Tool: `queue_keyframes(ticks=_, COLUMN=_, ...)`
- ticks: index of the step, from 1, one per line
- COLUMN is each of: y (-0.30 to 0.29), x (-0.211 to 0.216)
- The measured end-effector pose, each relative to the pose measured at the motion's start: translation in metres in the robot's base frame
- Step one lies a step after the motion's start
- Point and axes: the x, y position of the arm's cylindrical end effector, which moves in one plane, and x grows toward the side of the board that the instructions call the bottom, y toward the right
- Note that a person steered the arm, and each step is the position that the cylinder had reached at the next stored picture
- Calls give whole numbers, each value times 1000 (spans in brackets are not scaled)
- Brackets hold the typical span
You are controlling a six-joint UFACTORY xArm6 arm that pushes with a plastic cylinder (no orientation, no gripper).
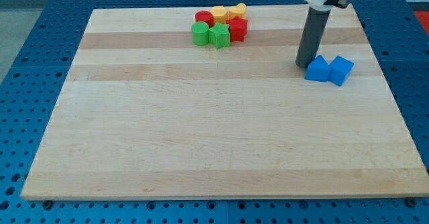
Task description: Move the blue blocks towards the center
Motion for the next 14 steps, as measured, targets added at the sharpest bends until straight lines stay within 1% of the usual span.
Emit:
queue_keyframes(ticks=2, y=-1, x=-5)
queue_keyframes(ticks=3, y=-1, x=-29)
queue_keyframes(ticks=4, y=13, x=-47)
queue_keyframes(ticks=5, y=39, x=-48)
queue_keyframes(ticks=7, y=80, x=-25)
queue_keyframes(ticks=9, y=108, x=3)
queue_keyframes(ticks=11, y=105, x=32)
queue_keyframes(ticks=13, y=69, x=5)
queue_keyframes(ticks=14, y=54, x=5)
